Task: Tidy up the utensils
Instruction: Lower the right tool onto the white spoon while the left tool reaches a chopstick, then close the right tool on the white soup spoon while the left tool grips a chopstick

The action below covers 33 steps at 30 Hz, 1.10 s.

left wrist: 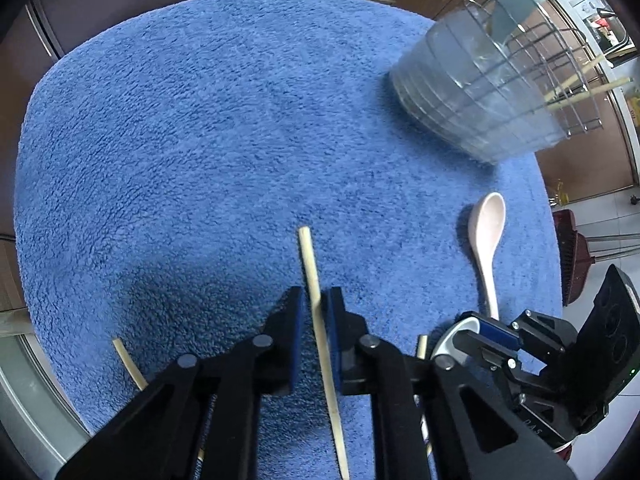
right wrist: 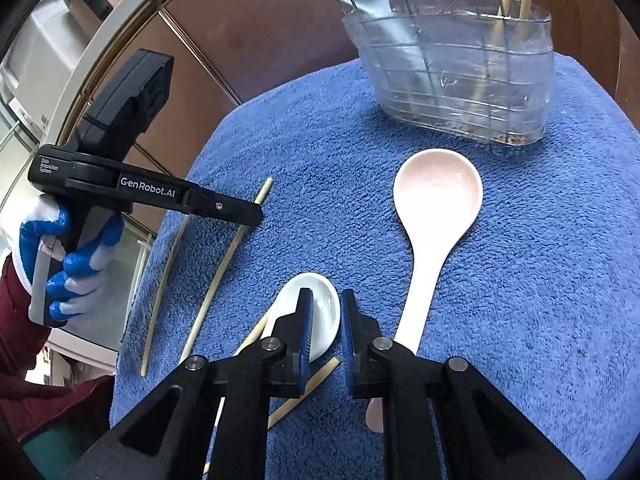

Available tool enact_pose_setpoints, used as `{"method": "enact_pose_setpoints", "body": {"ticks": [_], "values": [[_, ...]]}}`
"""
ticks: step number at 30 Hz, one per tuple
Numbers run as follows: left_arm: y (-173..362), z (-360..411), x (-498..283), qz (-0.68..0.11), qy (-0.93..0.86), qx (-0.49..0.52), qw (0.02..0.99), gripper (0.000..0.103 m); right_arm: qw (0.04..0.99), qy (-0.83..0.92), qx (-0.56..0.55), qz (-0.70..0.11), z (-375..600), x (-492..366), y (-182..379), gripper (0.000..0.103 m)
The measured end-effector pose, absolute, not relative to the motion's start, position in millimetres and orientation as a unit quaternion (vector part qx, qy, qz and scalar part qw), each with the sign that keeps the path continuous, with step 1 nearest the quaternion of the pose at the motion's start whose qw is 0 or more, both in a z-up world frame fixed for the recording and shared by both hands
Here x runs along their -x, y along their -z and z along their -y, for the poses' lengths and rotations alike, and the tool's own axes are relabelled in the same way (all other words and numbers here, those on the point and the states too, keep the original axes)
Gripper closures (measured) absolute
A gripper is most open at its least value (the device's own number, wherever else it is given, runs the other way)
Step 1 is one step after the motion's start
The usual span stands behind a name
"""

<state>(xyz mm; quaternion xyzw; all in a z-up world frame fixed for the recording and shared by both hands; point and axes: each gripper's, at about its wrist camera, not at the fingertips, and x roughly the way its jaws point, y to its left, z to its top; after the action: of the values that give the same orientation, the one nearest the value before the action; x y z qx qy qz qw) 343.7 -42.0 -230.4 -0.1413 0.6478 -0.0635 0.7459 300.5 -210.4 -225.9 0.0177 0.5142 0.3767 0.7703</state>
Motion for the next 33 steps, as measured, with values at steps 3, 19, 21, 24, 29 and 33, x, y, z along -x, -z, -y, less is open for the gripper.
{"method": "enact_pose_setpoints", "body": {"ticks": [3, 19, 21, 24, 29, 33], "values": [[230.8, 41.0, -340.8, -0.647, 0.063, 0.139, 0.747, 0.097, 0.767, -0.38, -0.015, -0.517, 207.0, -302.1, 232.3, 0.093], [229.0, 35.2, -331.0, -0.635, 0.062, 0.146, 0.756, 0.097, 0.774, -0.378, 0.002, -0.508, 199.7, -303.5, 231.5, 0.098], [226.6, 33.9, -327.6, -0.63, 0.062, 0.142, 0.761, 0.097, 0.778, -0.376, -0.001, -0.503, 203.7, -302.0, 226.5, 0.098], [221.0, 30.1, -321.4, -0.619, 0.062, 0.136, 0.771, 0.098, 0.785, -0.373, -0.003, -0.494, 208.4, -295.1, 218.0, 0.098], [204.8, 24.5, -307.0, -0.596, 0.071, 0.135, 0.789, 0.098, 0.802, -0.369, 0.004, -0.469, 215.2, -280.2, 197.8, 0.098], [186.5, 23.1, -293.5, -0.571, 0.083, 0.136, 0.806, 0.098, 0.817, -0.36, 0.014, -0.45, 215.8, -262.7, 182.7, 0.098]]}}
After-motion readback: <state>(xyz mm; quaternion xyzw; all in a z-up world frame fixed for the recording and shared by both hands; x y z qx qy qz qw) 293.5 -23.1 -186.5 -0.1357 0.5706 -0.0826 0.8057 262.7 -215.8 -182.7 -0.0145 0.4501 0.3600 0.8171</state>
